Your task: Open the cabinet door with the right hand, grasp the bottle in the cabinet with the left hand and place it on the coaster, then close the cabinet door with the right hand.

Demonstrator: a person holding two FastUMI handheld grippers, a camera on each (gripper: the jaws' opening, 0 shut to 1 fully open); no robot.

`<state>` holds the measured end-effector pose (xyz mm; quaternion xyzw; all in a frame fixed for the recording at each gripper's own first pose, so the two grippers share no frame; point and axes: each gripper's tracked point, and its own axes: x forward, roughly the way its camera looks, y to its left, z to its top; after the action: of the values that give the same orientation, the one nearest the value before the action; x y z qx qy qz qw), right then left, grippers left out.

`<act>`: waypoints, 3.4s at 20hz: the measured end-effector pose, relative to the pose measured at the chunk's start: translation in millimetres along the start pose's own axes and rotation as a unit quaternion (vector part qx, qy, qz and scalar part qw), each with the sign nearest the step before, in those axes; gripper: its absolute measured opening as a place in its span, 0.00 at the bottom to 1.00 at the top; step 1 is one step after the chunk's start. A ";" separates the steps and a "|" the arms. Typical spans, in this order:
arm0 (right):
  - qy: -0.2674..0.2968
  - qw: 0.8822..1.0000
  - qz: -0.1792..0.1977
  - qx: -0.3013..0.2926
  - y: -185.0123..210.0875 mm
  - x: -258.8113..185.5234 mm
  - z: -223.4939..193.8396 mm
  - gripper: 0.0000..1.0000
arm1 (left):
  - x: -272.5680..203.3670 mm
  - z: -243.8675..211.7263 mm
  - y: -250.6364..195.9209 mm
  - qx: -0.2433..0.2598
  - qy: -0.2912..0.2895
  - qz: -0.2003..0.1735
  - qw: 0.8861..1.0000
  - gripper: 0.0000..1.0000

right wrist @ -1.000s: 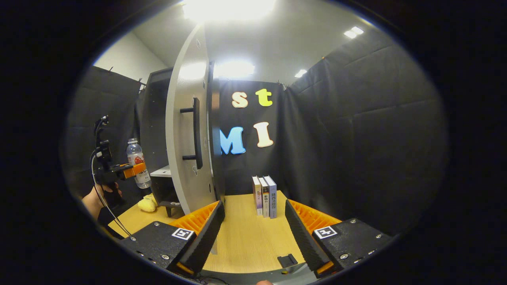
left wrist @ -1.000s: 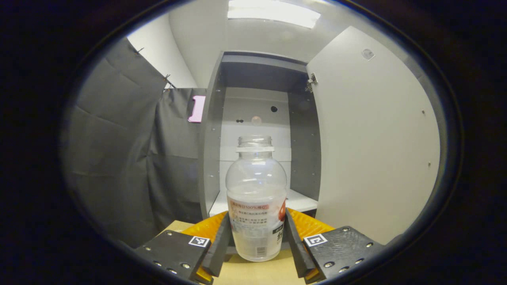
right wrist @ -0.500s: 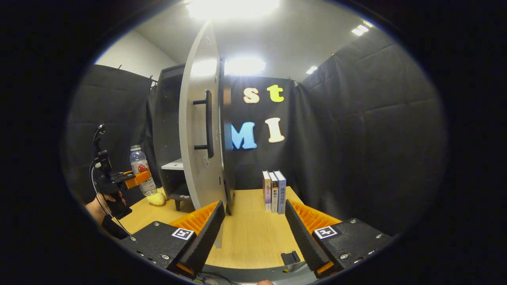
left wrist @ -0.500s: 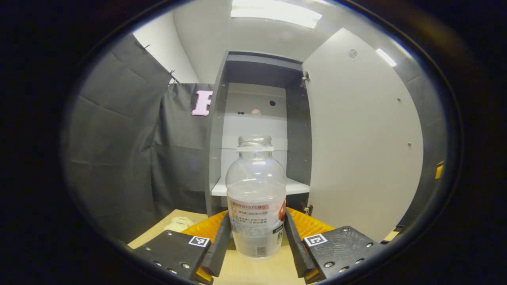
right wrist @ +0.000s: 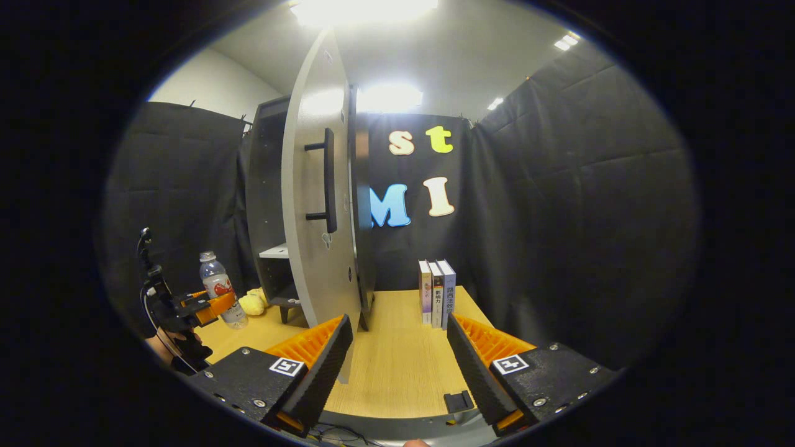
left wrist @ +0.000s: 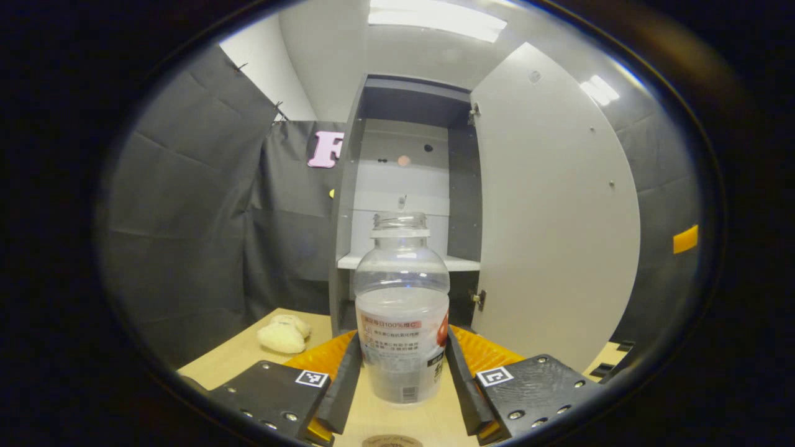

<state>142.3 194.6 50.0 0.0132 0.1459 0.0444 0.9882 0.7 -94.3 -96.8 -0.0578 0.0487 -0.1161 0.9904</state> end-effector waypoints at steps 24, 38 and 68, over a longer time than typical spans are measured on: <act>0.071 0.997 0.005 -0.037 -0.5 1.1 -31.5 0.95 | -34.6 -171.8 3.6 -0.017 0.097 0.016 0.995 0.71; 0.081 0.995 0.029 -0.055 6.4 12.1 -28.1 0.95 | -43.3 -185.8 6.7 0.015 0.105 0.042 0.993 0.74; -0.088 0.995 -0.051 0.018 -22.0 67.4 152.0 0.94 | -73.8 51.2 33.3 0.030 0.046 0.083 0.995 0.78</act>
<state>252.4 176.9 175.3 0.0271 0.0594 -0.0101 0.9978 -57.7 -39.4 -44.3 -0.0184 0.0957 -0.0372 0.9945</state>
